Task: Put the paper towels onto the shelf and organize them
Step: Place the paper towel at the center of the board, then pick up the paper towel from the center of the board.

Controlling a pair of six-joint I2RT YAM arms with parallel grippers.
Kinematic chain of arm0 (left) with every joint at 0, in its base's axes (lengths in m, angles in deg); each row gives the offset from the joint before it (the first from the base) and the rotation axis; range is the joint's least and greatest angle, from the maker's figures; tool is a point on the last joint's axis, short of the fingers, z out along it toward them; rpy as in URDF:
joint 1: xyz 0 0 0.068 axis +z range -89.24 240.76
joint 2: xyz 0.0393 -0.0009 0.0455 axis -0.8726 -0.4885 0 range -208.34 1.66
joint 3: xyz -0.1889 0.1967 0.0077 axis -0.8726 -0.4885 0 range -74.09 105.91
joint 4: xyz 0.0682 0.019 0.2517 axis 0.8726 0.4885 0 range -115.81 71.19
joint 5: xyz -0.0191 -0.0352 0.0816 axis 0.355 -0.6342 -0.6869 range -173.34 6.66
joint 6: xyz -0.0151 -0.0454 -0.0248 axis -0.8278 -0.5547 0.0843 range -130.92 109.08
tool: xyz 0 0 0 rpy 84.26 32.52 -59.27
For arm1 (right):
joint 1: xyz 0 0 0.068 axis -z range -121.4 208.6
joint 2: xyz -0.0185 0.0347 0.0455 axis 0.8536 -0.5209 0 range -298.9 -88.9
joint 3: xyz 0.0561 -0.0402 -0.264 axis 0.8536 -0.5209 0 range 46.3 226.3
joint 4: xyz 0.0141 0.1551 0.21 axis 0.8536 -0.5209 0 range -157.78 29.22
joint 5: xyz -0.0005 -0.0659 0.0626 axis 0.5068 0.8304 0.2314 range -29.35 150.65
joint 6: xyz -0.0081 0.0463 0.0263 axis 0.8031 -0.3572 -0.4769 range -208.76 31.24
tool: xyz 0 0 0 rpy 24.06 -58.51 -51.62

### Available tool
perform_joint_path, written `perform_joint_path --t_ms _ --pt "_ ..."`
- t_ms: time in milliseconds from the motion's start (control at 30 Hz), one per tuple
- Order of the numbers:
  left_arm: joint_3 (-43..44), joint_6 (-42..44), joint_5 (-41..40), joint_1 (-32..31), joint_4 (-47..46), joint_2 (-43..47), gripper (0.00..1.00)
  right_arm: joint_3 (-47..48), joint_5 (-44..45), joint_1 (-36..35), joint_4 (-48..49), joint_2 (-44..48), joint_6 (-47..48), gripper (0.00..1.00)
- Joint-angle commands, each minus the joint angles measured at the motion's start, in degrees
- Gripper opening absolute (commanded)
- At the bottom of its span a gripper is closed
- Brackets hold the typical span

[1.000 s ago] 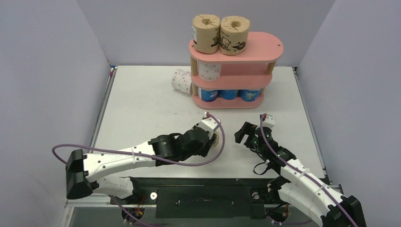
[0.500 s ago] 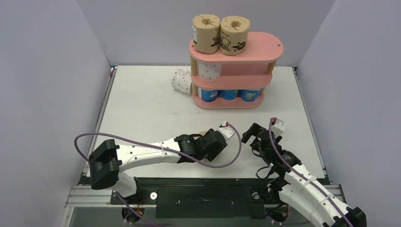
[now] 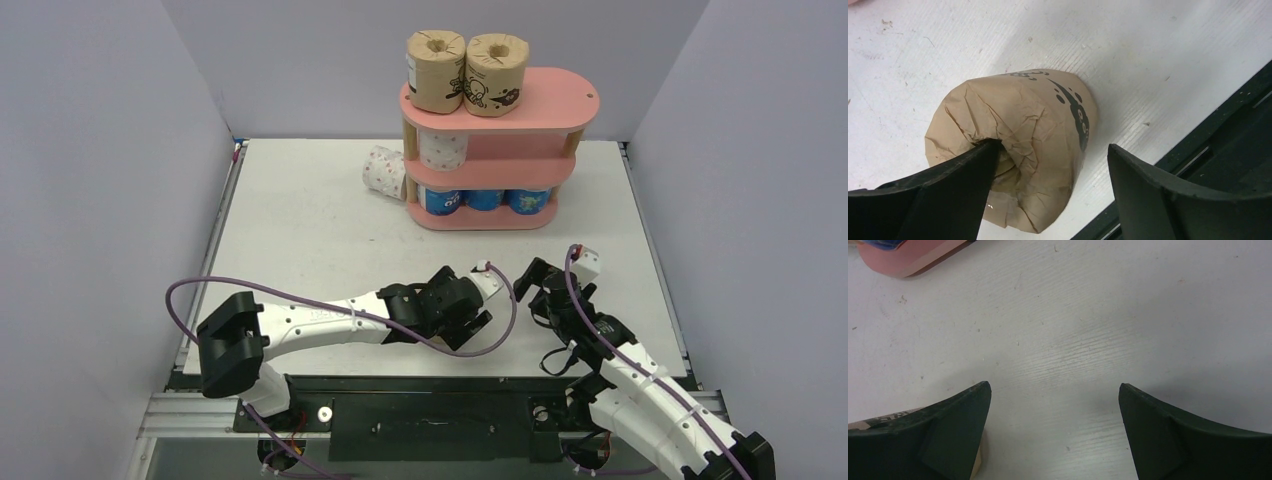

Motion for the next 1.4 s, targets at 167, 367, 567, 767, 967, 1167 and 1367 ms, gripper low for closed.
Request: perform_joint_path --t_ms 167,367,567,767,967,1167,1367 --pt "8.72 0.16 -10.36 0.40 4.59 10.13 0.97 8.75 -2.95 1.73 -2.19 0.81 4.99 0.99" --pt "-3.56 -15.27 -30.29 5.27 -1.16 27.11 0.96 13.67 -20.97 4.72 0.48 -2.37 8.92 1.00" --pt "-25.76 -34.99 -15.48 22.94 -10.81 44.89 0.96 20.98 -24.96 -1.80 -2.02 -11.59 11.31 0.95" --pt "-37.63 -40.11 -14.43 26.69 -14.87 53.78 0.96 25.79 -23.65 -7.11 -2.98 -20.53 12.73 0.92" --pt "-39.53 -39.52 -15.38 26.85 -15.66 55.31 0.96 29.02 -24.05 -11.50 -2.46 -26.99 14.22 0.91" --pt "-40.45 -39.47 -14.71 27.03 -16.05 54.19 0.96 29.78 -24.67 -13.05 -2.52 -30.99 14.86 0.87" --pt "-41.69 -39.85 -13.15 27.11 -18.07 53.01 0.96 27.79 -25.51 -13.48 -2.09 -31.27 15.22 0.84"
